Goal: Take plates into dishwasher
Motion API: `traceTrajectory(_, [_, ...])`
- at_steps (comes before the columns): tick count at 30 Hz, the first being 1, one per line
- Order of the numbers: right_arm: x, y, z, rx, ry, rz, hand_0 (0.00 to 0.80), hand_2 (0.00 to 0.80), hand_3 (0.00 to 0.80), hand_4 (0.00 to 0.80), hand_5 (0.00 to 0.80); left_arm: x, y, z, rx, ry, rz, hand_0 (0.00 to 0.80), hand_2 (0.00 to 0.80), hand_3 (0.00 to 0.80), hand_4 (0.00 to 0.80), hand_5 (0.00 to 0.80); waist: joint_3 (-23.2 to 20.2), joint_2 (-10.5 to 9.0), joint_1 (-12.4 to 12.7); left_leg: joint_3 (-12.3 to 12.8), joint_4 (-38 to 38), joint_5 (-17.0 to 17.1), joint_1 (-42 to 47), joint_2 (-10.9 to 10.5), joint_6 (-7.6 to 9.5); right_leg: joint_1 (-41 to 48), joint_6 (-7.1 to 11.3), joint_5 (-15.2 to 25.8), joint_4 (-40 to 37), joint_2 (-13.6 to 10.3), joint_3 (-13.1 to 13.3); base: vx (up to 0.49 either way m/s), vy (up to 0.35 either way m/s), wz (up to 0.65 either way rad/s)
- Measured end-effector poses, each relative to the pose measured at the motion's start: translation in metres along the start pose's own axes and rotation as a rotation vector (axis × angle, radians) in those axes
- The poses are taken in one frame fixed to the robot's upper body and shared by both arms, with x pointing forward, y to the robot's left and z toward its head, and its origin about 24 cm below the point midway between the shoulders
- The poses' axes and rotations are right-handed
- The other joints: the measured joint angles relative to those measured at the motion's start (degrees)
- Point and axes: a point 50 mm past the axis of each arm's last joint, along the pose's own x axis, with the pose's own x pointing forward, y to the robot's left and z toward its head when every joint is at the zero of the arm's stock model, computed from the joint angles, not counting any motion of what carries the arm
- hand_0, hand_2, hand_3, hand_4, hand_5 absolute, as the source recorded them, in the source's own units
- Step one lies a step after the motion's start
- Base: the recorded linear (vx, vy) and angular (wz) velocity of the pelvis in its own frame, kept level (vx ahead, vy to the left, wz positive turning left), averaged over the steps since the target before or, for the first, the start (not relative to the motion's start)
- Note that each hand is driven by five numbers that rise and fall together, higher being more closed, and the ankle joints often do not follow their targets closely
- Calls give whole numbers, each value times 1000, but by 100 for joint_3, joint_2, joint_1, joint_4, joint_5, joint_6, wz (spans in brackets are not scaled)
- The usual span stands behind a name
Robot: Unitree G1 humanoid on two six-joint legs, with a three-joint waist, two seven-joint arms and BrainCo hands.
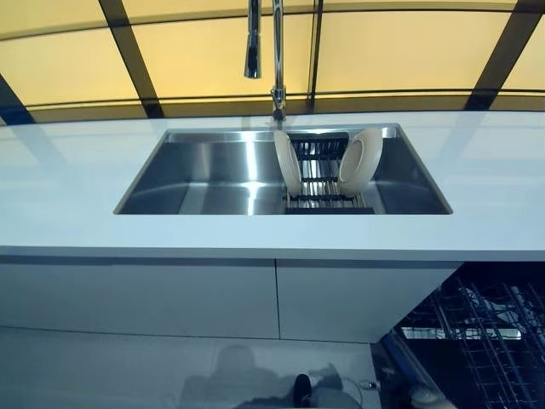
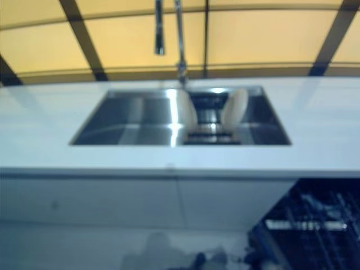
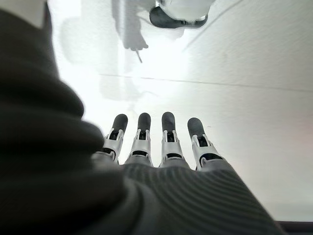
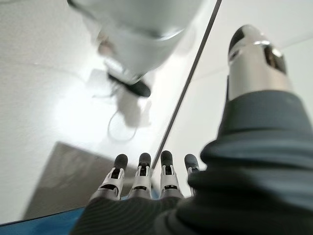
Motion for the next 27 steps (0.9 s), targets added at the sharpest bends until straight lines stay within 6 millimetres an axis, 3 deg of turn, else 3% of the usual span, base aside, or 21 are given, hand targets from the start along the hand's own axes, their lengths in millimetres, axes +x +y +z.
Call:
traceTrajectory(4, [-13,11,35,-165,-86,304,0,0,0,0,0,0,30,7,54,-22,64,0,0,0,0,0,51,-278,132,-27,42,9,-87,12,5,-9,60,14,25,-98,-196,62,-42,2])
traceTrajectory(8, [-50,4,84,-307,-231,451,0,0,0,0,0,0,43,-2,61,5,87,0,0,0,0,0,50,-289,117,5,49,25,-84,-4,-12,29,156,81,-72,-107,-189,50,10,0])
traceTrajectory(17, [-116,2,149,-105,-572,840,0,0,0,0,0,2,51,-16,21,48,99,0,0,0,0,0,40,-305,-36,161,-146,87,141,11,42,174,202,113,-162,-84,-129,50,-1,-6])
traceTrajectory(20, [-141,-19,187,121,-848,823,0,0,0,0,0,2,49,-18,43,42,99,0,0,0,0,0,36,-306,-58,277,-217,93,259,16,51,190,215,114,-171,-80,-127,46,5,-14])
traceTrajectory(27, [-222,-93,255,401,-1394,457,0,0,0,0,0,2,47,-9,53,1,100,0,0,0,0,0,44,-229,-62,363,-333,97,422,22,57,251,214,115,-126,-37,-62,51,0,-7])
